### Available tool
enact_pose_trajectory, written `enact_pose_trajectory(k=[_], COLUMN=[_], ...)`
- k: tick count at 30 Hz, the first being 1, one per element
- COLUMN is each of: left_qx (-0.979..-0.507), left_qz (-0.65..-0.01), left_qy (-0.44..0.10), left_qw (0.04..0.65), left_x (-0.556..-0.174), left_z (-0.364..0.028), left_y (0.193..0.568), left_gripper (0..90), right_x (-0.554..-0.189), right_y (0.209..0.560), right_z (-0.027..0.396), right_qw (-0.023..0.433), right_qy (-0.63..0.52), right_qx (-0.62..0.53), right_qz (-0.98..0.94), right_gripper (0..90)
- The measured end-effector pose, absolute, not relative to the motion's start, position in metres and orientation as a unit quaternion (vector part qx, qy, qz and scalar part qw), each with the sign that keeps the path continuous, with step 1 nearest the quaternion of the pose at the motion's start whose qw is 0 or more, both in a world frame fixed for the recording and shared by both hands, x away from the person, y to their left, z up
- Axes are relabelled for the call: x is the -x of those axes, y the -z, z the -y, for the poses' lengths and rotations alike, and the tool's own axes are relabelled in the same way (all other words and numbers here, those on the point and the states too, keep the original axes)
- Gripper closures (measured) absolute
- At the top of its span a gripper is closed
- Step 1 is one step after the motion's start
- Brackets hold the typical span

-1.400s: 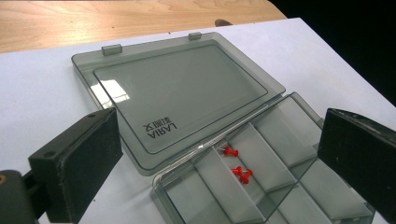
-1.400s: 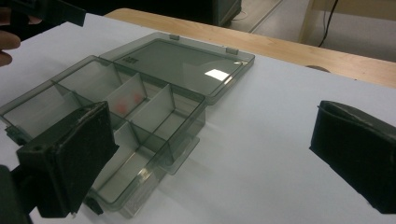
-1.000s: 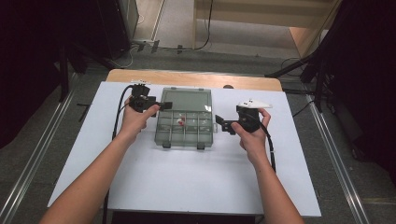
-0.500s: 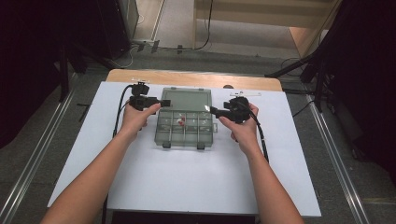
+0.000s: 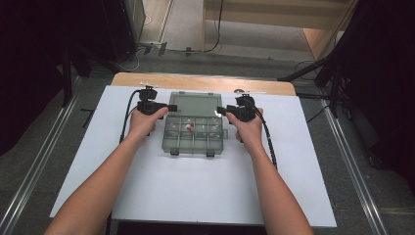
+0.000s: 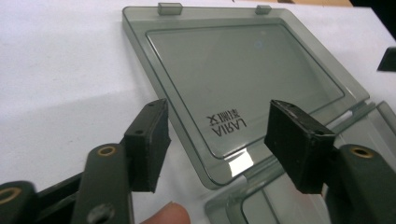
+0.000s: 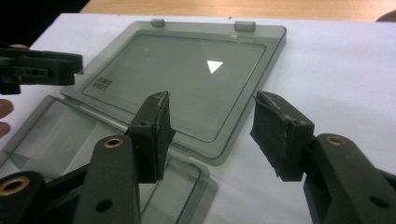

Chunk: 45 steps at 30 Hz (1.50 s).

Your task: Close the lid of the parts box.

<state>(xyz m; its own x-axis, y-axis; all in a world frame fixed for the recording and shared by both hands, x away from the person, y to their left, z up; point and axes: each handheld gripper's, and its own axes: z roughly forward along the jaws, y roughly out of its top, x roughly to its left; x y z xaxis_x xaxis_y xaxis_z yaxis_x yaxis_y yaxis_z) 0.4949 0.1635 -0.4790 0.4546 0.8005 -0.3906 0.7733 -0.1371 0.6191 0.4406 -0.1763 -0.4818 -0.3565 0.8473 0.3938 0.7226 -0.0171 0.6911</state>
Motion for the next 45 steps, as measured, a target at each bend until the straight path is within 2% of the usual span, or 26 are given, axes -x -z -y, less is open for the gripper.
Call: enact_pose_trajectory(k=[15, 22, 25, 27, 31, 43, 45], left_qx=[-0.747, -0.741, -0.744, -0.745, -0.746, -0.751, -0.755], left_qz=[-0.534, -0.535, -0.532, -0.533, -0.527, -0.501, -0.493], left_qy=[0.010, 0.019, 0.019, 0.013, 0.006, -0.021, -0.028], left_qw=[0.395, 0.404, 0.404, 0.401, 0.408, 0.431, 0.432], left_x=[-0.502, -0.503, -0.503, -0.502, -0.501, -0.492, -0.490], left_z=[-0.159, -0.159, -0.157, -0.156, -0.157, -0.165, -0.166], left_y=[0.496, 0.497, 0.498, 0.497, 0.493, 0.474, 0.471], left_gripper=[38.9, 39.0, 42.9, 44.9, 48.2, 68.4, 70.9], right_x=[-0.465, -0.470, -0.471, -0.471, -0.468, -0.452, -0.449], right_y=[0.502, 0.513, 0.514, 0.513, 0.507, 0.490, 0.488], right_z=[0.167, 0.167, 0.169, 0.166, 0.167, 0.179, 0.180], right_qw=[0.041, 0.005, -0.006, 0.004, 0.024, 0.066, 0.076], right_qy=[-0.415, -0.415, -0.422, -0.420, -0.422, -0.448, -0.450], right_qx=[-0.589, -0.596, -0.598, -0.590, -0.584, -0.566, -0.558], right_qz=[-0.693, -0.687, -0.681, -0.690, -0.692, -0.689, -0.693], right_gripper=[47.5, 46.6, 48.2, 47.5, 54.9, 82.2, 83.4])
